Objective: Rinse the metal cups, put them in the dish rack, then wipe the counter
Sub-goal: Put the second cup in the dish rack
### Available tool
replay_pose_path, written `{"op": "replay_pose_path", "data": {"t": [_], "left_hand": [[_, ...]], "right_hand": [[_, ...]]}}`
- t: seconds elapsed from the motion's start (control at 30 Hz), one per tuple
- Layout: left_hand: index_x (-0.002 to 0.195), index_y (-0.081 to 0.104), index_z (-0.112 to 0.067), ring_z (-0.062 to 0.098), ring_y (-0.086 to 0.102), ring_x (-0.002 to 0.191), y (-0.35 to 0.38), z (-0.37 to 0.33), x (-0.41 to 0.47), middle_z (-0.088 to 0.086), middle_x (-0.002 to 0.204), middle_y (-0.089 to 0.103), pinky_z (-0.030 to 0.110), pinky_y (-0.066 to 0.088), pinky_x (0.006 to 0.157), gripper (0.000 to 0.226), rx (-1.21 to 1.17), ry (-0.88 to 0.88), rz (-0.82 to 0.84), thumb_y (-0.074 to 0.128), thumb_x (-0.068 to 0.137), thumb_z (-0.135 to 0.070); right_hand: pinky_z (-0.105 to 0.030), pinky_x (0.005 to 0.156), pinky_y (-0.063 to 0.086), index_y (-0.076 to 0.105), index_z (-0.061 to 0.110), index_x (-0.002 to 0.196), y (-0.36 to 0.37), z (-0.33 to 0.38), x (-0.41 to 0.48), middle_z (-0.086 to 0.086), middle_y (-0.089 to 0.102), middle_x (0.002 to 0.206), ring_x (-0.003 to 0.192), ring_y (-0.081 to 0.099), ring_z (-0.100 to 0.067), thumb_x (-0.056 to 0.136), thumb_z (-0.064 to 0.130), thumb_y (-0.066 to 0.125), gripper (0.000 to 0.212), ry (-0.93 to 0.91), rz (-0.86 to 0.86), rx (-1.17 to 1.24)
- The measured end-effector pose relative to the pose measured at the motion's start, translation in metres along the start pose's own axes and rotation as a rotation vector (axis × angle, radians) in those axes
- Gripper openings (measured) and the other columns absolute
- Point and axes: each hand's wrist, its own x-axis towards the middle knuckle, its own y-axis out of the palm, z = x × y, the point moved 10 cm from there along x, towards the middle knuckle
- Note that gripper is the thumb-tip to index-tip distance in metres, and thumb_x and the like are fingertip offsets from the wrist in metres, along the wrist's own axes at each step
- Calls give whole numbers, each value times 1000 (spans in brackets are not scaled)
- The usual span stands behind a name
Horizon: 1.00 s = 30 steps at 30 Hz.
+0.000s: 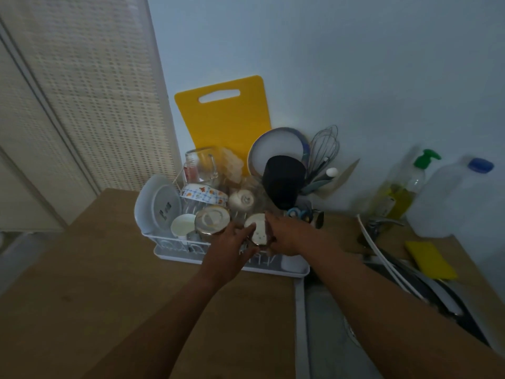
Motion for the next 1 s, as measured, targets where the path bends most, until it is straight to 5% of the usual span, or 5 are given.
{"op": "replay_pose_path", "data": {"t": [0.27,0.37,0.47,0.7,1.0], "left_hand": [[128,58,-14,25,63,92,-9,-4,-6,12,117,55,35,55,75,45,97,-5,2,63,88,-34],[113,63,-12,24,60,87,-24,-13,-2,10,107,57,32,51,67,32,155,2,-52,62,88,-32],[101,64,-13,23,59,82,-38,-36,10,6,93,62,33,48,66,25,183,28,-120,56,89,-34],[83,59,-19,15,56,61,-23,-176,51,-1,70,61,28,43,57,20,-41,179,-43,51,92,-35],[79,60,-22,16,59,64,79,-305,48,-3,71,65,34,52,62,26,-88,280,94,48,85,-45]], "right_hand": [[-51,119,16,-2,12,155,17,0,5,-8,-7,164,150,2,-30,91,64,39,91,50,-37,-133],[-47,112,31,30,8,148,-6,10,-9,-15,27,156,141,29,-32,97,49,42,66,-40,-226,-115],[-34,71,44,63,9,98,-44,8,-45,-12,67,101,85,59,-24,99,34,42,32,-122,-542,-6],[-28,51,28,46,20,61,-80,-90,-139,1,44,55,51,43,-19,94,28,47,33,42,-739,105],[-31,54,34,36,18,53,-74,-247,-290,0,42,49,47,41,-19,92,24,52,43,406,-936,219]]}}
